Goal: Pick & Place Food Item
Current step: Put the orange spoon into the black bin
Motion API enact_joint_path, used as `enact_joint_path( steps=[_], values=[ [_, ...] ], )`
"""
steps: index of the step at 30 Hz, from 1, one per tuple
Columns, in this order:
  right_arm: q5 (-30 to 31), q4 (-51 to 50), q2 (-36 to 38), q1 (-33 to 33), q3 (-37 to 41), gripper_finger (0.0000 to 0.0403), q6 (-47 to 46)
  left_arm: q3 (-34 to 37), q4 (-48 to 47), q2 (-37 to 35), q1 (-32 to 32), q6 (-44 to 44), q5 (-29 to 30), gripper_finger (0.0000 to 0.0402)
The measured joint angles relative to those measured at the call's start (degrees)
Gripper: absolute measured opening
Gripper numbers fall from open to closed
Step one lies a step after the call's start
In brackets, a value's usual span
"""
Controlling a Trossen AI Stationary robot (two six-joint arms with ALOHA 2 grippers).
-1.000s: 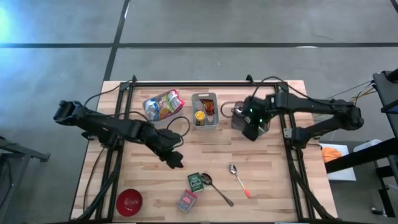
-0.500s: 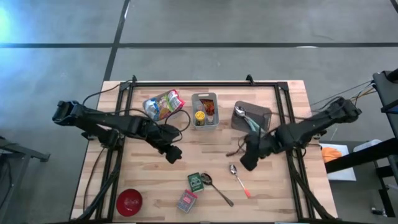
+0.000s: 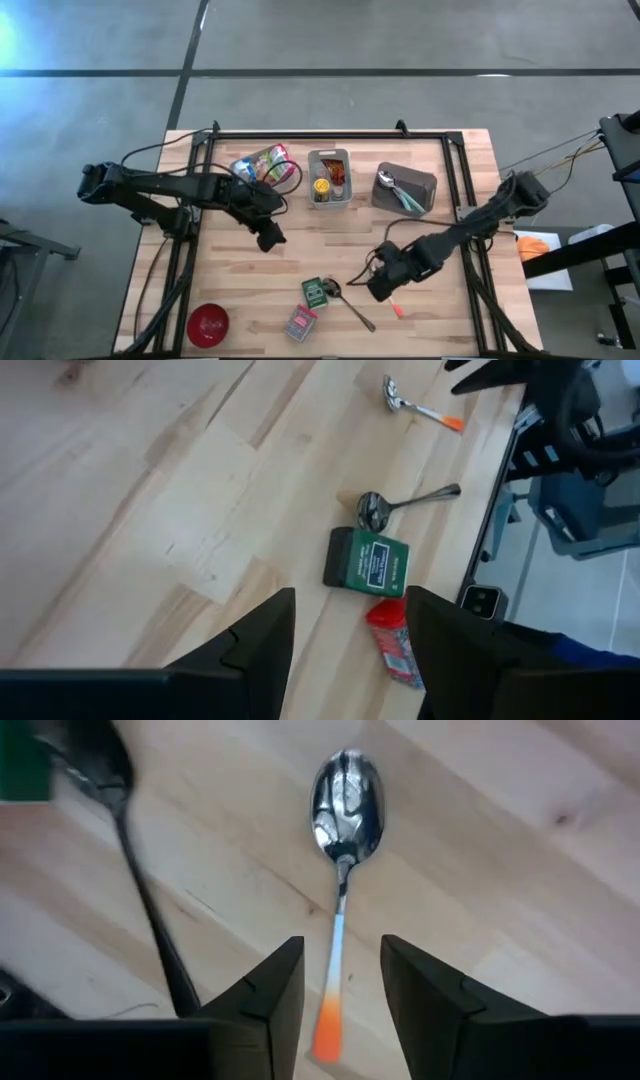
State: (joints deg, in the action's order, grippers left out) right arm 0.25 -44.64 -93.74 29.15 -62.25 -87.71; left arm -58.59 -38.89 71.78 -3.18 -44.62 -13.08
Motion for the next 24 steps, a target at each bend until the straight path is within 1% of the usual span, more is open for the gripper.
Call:
enact_joint_path(
  steps=[5,7,11,13,18,24],
  values=[
    [-3.7,0.2,-5.9,0.0,-3.5,0.0129,-0.4,0.0,-1.0,-0.4,0.0,1.4,0.0,0.0192],
    [-4.1,0.1,-8.1,0.0,-5.2,0.0129,0.2,0.0,-1.7,-0.5,0.0,1.5,-0.1,0.0192],
    [-2.6,-0.3,-11.8,-0.1,-7.9,0.0129,0.4,0.0,-2.2,-0.5,0.0,3.4,-1.0,0.0192],
    [-1.0,-2.2,-13.2,0.0,-9.0,0.0129,0.4,0.0,-2.3,-0.5,0.0,3.7,-1.5,0.0192],
    [-0.1,-7.8,-15.1,0.0,-10.5,0.0129,0.2,0.0,-3.2,-0.5,0.0,4.6,-3.3,0.0192],
    [-0.1,-5.8,-15.1,-0.1,-8.7,0.0129,1.1,0.0,-4.0,-0.5,0.0,5.9,-3.5,0.0192]
  ],
)
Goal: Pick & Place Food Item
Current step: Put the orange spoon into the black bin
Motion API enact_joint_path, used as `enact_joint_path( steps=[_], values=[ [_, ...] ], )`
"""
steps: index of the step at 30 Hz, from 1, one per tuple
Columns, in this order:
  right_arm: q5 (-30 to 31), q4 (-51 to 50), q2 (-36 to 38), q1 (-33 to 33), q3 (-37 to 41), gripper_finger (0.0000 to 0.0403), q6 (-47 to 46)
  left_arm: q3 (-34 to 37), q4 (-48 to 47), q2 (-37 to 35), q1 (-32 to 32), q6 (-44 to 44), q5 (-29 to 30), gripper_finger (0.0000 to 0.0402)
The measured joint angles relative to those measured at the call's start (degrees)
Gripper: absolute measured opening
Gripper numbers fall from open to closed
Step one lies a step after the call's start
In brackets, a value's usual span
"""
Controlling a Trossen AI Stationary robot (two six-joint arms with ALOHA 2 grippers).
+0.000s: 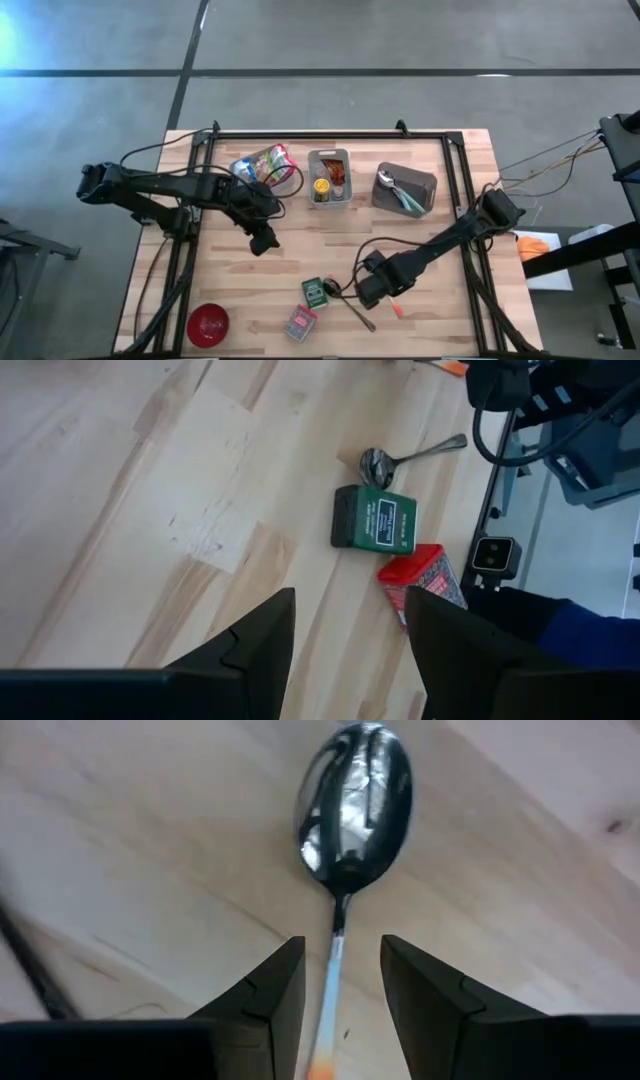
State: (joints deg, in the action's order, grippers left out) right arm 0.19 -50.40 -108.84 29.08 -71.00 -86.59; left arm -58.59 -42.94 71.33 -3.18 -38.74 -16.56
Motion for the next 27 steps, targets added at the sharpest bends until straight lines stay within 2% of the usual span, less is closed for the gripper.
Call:
enact_joint_path(
  steps=[12,15,20,27],
  values=[
    [-0.1,5.9,0.0,-0.2,3.1,0.0124,-0.7,0.0,-0.9,0.0,0.0,1.3,0.0,0.0192],
    [-0.4,6.4,0.2,-0.2,4.2,0.0098,-1.3,0.0,-0.9,0.0,0.0,1.5,0.0,0.0192],
    [-0.6,6.0,0.3,-0.6,4.8,0.0022,0.4,0.0,-0.9,0.0,0.0,1.5,0.0,0.0192],
    [-1.1,5.5,1.1,-1.3,4.6,0.0010,1.9,0.0,-0.9,0.0,0.0,1.5,0.0,0.0192]
  ],
)
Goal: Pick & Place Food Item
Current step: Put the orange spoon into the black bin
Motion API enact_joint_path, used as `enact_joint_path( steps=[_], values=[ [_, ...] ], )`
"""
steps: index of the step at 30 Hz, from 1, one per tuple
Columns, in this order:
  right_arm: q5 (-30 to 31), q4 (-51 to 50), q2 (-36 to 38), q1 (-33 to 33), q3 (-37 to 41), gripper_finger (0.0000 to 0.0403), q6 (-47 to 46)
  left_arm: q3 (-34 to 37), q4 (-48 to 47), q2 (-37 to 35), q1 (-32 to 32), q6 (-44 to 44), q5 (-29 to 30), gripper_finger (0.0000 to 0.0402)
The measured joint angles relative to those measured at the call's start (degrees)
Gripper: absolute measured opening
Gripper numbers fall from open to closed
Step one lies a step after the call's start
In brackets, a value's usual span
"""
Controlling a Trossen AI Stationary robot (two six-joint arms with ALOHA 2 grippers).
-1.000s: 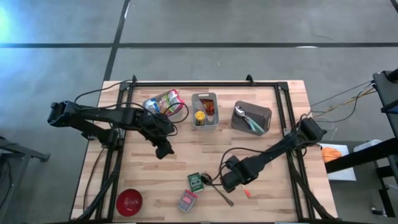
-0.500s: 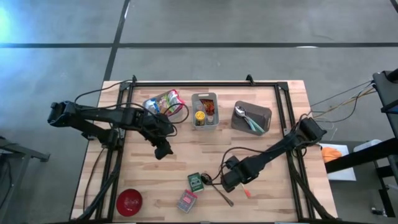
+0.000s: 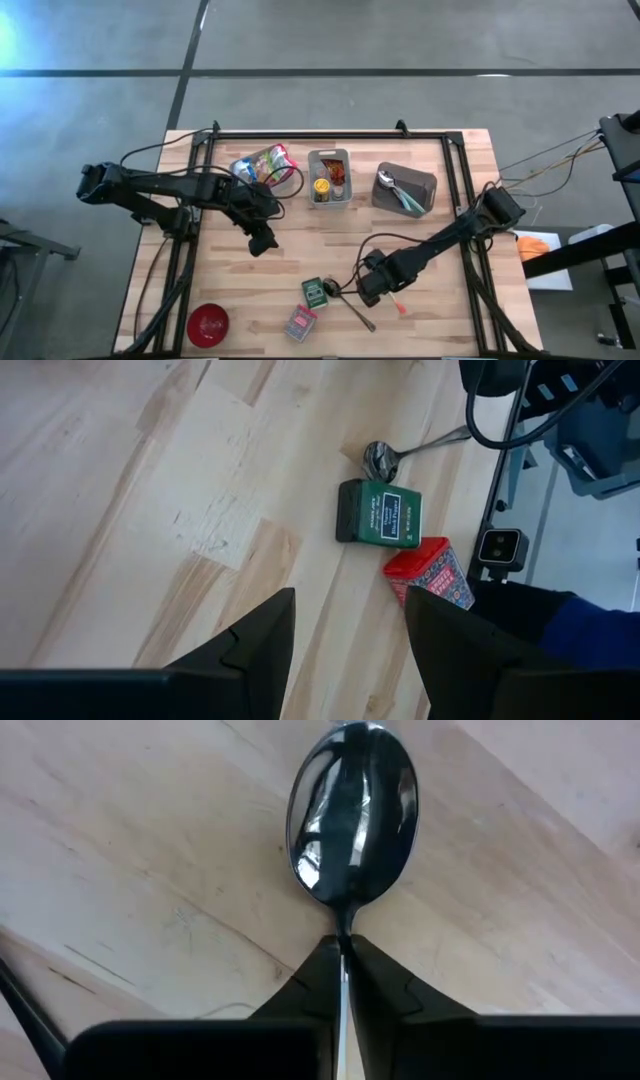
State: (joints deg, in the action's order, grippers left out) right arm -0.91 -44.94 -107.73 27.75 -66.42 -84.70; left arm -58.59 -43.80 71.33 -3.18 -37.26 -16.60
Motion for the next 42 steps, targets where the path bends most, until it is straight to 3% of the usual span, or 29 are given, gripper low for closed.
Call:
enact_joint_path(
  steps=[12,17,22,31,37,42],
  values=[
    [6.1,-9.9,12.3,-4.1,-1.8,0.0008,6.0,0.0,-0.2,0.0,0.0,0.0,0.0,0.0192],
    [9.1,-18.6,18.8,-10.0,-1.7,0.0008,13.7,0.0,-0.1,0.0,0.0,0.0,0.0,0.0192],
    [13.2,-24.6,24.2,-19.0,-1.7,0.0008,28.8,0.0,0.0,0.0,0.0,0.0,0.0,0.0192],
    [15.2,-22.9,26.3,-39.4,-0.7,0.0008,58.9,0.0,0.2,0.0,0.0,0.0,0.0,0.0192],
    [15.0,-15.8,25.8,-47.7,0.8,0.0008,68.5,0.0,0.2,0.0,0.0,1.1,0.0,0.0192],
    [12.1,-11.0,25.8,-50.9,4.8,0.0008,69.5,0.0,-0.6,0.0,0.0,1.3,0.0,0.0192]
  ],
)
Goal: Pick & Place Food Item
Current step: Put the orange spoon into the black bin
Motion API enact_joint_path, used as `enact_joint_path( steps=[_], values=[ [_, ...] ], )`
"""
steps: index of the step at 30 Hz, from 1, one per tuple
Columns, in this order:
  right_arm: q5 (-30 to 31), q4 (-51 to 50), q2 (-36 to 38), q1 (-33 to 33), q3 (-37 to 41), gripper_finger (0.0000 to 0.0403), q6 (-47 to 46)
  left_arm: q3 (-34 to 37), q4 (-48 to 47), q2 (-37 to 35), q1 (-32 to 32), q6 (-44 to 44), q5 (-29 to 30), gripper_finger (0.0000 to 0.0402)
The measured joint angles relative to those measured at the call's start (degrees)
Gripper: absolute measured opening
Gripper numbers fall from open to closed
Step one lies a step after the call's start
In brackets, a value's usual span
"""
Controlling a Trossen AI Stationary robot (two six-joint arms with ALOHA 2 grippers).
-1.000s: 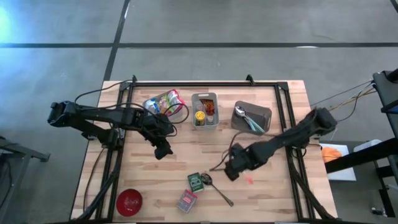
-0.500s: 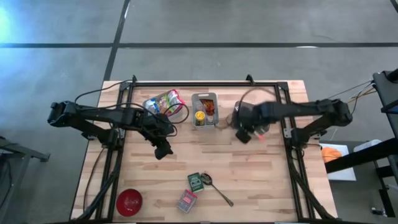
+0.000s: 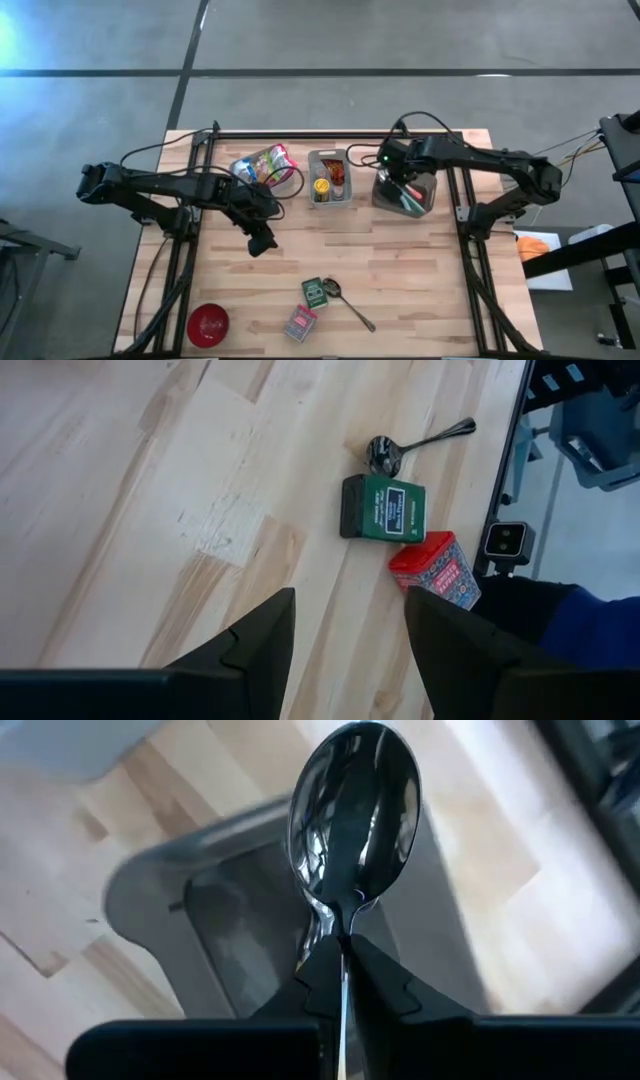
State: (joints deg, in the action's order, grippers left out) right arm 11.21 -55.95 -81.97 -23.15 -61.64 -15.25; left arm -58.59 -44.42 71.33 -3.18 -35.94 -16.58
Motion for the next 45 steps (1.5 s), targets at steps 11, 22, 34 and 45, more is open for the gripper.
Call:
enact_joint_path(
  steps=[11,22,34,45],
  values=[
    [-1.0,7.6,0.0,-0.2,9.9,0.0008,-7.6,0.0,-0.7,0.0,0.1,1.7,0.0,0.0192],
    [-2.3,12.9,0.0,-0.2,14.1,0.0008,-9.4,0.0,-0.7,0.0,0.2,1.3,0.0,0.0192],
    [-2.7,13.6,0.0,-0.3,15.6,0.0008,-10.7,0.0,-0.7,0.0,0.2,0.8,0.0,0.0192],
    [-4.0,16.1,0.0,-0.5,15.9,0.0008,-10.1,0.0,-0.7,0.0,0.2,0.4,0.0,0.0192]
  ],
)
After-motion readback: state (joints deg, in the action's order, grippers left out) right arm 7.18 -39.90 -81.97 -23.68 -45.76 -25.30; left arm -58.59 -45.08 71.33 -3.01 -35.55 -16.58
